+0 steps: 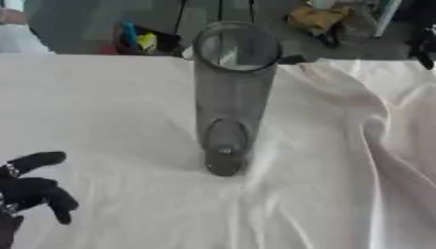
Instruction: Arrange flowers into the vase.
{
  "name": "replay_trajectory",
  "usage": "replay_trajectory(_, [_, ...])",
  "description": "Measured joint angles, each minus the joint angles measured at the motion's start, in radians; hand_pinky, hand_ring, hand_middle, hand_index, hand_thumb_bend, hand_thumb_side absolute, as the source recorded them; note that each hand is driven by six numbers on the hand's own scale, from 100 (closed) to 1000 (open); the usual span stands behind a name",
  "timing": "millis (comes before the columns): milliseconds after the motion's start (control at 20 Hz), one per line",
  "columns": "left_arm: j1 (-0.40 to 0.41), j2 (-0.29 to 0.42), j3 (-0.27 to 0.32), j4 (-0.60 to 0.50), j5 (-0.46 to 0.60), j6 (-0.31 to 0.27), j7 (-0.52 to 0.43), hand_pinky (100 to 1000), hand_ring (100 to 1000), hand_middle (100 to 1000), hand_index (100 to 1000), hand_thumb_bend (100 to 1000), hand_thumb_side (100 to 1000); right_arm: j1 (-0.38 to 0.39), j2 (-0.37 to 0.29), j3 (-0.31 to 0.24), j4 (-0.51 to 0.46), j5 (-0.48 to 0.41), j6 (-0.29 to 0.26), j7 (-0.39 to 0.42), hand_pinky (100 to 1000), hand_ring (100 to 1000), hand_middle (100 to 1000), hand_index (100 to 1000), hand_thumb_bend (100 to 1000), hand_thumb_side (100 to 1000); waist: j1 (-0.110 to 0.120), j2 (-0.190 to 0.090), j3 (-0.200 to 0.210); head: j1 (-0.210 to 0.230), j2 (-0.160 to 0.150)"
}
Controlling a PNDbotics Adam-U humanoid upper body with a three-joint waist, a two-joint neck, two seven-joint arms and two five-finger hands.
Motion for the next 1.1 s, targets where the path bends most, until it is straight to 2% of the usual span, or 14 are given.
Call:
replay_trajectory(400, [0.0,0.0,0.0,0.0,0.0,0.005,-0.004,409,558,830,766,100,996,-0.069,0.0,0.002,-0.07,-0.136,0.067,-0.036,100,305,100,100,100,670,-0.009,0.0,0.003,-0.001,0.001])
replay_trajectory(600, [0.001,0.001,-0.006,0.0,0.0,0.01,-0.007,409,559,831,766,100,996,-0.121,0.013,0.014,-0.095,-0.189,0.081,-0.072,100,293,100,100,100,662,-0.01,-0.007,0.009,-0.008,0.002])
replay_trajectory(1100, [0.004,0.003,-0.011,0.0,0.0,0.016,-0.018,409,561,832,766,100,997,-0.169,0.018,0.038,-0.105,-0.193,0.058,-0.127,100,317,100,100,100,677,-0.017,-0.012,0.009,-0.022,0.019])
